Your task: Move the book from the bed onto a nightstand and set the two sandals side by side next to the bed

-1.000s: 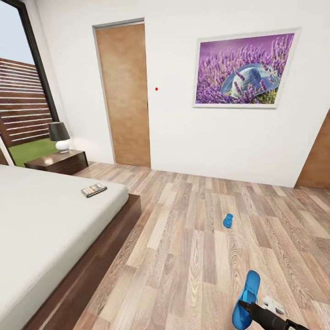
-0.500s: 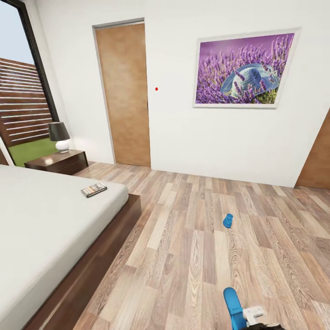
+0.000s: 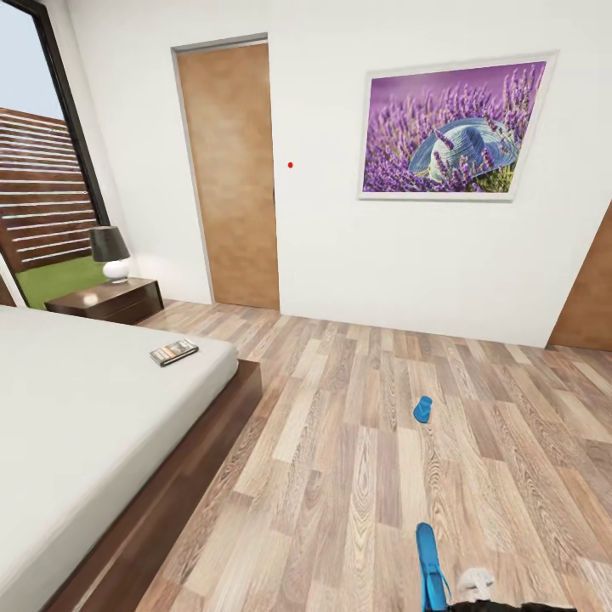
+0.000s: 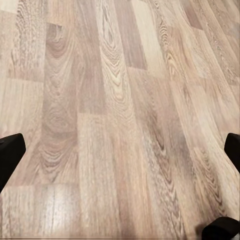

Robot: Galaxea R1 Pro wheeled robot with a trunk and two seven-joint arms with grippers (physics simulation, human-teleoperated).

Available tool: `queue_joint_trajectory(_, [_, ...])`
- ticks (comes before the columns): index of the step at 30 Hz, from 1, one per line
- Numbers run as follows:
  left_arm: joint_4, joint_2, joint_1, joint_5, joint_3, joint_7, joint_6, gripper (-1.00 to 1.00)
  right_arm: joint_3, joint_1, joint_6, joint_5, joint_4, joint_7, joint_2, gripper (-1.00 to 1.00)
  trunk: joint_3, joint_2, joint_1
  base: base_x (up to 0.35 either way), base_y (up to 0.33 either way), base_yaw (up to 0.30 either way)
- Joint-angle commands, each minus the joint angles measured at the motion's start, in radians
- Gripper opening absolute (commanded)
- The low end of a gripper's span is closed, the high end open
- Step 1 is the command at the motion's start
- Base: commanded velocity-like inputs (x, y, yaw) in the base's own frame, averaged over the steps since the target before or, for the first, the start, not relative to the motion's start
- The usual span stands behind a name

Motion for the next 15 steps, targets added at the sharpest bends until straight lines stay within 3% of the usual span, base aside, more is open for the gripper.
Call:
queue_joint_trajectory(1, [0.005,0.000,0.000,0.003,0.003,-0.006,0.000,1.00,0.012,-0.001,-0.011,-0.031,0.003,0.018,-0.005,-1.00,-0.001,0.000,0.000,0.000,0.000,0.000])
queue_joint_trajectory(4, [0.018,-0.001,0.000,0.003,0.003,-0.006,0.000,1.00,0.012,-0.001,-0.029,-0.077,0.003,0.034,-0.012,-1.00,0.002,0.007,-0.004,0.000,0.000,0.000])
queue_joint_trajectory(15, [0.023,-0.001,0.000,0.001,0.001,-0.005,0.000,1.00,0.012,-0.001,-0.035,-0.095,0.003,0.040,-0.015,-1.00,0.037,0.084,-0.046,0.000,0.000,0.000])
